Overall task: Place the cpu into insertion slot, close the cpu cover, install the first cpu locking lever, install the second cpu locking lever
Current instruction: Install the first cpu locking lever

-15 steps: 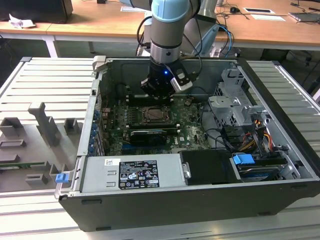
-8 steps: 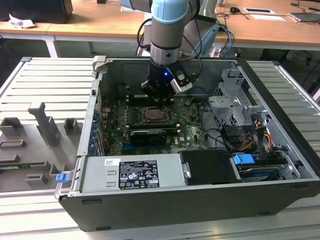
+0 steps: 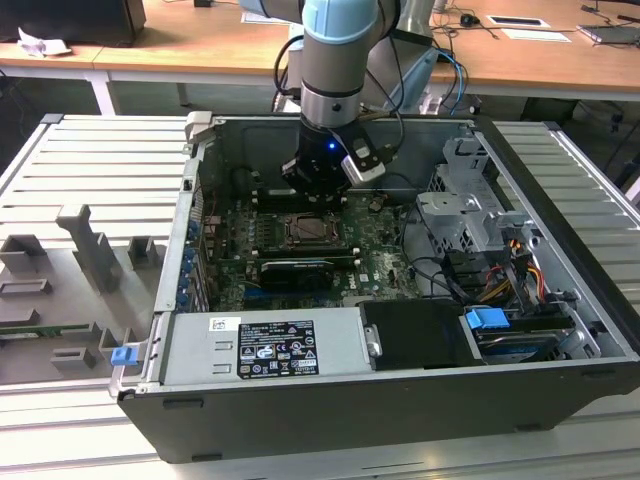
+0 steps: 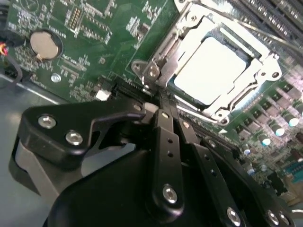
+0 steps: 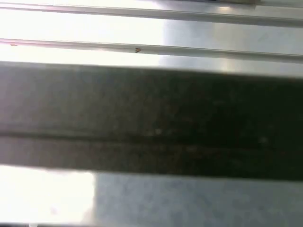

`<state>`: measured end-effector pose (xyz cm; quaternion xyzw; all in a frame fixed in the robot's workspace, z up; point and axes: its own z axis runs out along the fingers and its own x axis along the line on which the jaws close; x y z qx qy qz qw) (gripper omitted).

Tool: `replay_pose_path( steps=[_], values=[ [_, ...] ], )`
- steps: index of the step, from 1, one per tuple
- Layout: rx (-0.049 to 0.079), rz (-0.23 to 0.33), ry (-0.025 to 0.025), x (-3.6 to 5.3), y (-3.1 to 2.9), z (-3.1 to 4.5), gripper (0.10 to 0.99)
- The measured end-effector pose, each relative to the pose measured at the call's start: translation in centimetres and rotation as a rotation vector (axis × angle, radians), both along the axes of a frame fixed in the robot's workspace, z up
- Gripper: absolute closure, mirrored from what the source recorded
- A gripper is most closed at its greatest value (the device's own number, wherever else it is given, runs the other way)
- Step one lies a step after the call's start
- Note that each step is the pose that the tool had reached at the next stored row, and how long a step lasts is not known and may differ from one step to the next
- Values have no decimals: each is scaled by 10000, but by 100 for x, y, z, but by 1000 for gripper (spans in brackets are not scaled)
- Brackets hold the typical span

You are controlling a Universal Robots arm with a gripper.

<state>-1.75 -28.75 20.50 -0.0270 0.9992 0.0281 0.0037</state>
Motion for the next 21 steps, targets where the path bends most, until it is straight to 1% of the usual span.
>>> replay_pose_path(
  steps=[3,4,5,6,7,8,10,12,16,19,21],
  values=[
    [-270,1,5,0,1,-25,980],
    [-275,4,3,0,1,-35,980],
    [-187,1,2,0,0,-37,980],
    [-56,0,2,0,2,-40,980],
    [184,1,-5,2,5,-45,980],
    [368,2,-2,1,4,-43,980],
    [367,1,0,1,3,28,980],
    [365,1,1,1,3,77,980],
    [363,2,1,1,-13,79,980],
    [365,2,1,1,-53,78,980],
    [365,1,1,1,-69,78,980]
  ],
)
